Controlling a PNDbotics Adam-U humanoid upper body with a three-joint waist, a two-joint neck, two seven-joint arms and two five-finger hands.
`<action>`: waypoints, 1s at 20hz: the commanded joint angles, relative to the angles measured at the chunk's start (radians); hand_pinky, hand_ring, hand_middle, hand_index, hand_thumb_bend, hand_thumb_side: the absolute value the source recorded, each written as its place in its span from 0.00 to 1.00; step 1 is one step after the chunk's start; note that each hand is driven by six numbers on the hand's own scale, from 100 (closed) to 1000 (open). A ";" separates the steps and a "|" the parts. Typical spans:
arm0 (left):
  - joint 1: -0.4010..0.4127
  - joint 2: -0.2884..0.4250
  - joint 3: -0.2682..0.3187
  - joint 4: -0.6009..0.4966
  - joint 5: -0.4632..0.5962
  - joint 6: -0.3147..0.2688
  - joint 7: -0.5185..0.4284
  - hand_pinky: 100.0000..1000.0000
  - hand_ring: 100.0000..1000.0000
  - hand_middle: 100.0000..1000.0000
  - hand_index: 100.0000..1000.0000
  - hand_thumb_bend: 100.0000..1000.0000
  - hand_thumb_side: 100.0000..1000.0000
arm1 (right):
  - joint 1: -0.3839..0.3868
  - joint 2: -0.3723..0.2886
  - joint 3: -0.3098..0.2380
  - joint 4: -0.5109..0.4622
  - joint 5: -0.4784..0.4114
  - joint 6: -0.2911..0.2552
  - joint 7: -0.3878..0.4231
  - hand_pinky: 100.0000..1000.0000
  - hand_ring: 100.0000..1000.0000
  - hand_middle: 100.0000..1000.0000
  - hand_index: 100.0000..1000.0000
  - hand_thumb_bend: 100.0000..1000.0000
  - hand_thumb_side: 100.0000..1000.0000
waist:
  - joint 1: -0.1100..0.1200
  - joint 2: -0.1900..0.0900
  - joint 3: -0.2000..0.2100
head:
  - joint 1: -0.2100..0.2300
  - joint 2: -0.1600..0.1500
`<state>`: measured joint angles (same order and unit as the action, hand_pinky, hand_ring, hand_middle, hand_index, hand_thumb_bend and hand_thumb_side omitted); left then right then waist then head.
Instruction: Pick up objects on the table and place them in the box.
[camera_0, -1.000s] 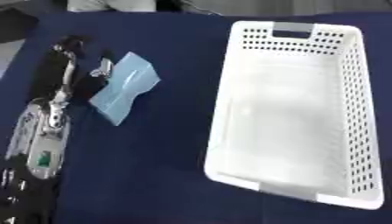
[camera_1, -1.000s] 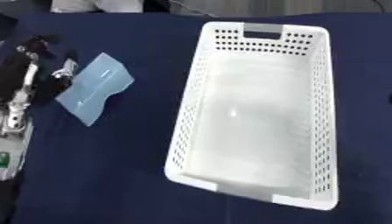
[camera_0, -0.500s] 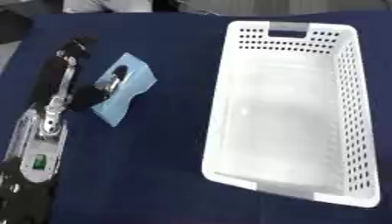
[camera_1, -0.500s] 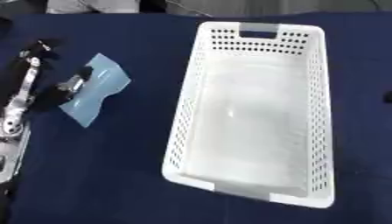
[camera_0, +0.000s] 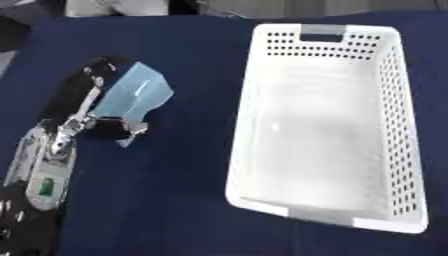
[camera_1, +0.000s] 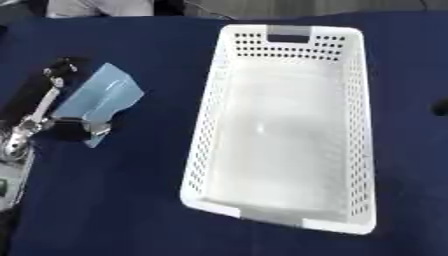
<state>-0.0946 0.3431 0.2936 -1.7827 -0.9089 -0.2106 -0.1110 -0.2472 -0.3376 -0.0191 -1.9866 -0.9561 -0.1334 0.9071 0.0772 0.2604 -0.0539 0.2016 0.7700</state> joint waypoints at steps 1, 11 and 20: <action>-0.006 0.034 0.005 -0.006 -0.016 0.001 -0.006 0.63 0.74 0.82 0.92 0.75 0.47 | -0.014 -0.020 -0.002 -0.013 -0.005 -0.001 0.000 0.83 0.72 0.82 1.00 0.00 0.74 | -0.001 -0.012 -0.002 | -0.010 0.000; -0.004 0.028 0.027 0.014 -0.060 0.028 0.011 0.63 0.74 0.82 0.92 0.66 0.54 | -0.022 -0.019 -0.001 -0.013 -0.008 -0.004 0.000 0.82 0.72 0.82 1.00 0.00 0.74 | -0.003 -0.004 -0.004 | -0.007 0.000; 0.002 0.049 0.046 0.000 -0.084 0.054 0.044 0.64 0.74 0.82 0.92 0.66 0.53 | -0.034 -0.018 0.000 -0.013 -0.015 -0.007 0.000 0.82 0.72 0.82 1.00 0.00 0.74 | -0.005 0.004 -0.008 | 0.000 0.000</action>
<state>-0.0879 0.3508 0.3235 -1.7604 -0.9837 -0.1626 -0.0752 -0.2722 -0.3377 -0.0187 -1.9866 -0.9680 -0.1361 0.9056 0.0746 0.2769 -0.0611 0.2017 0.7700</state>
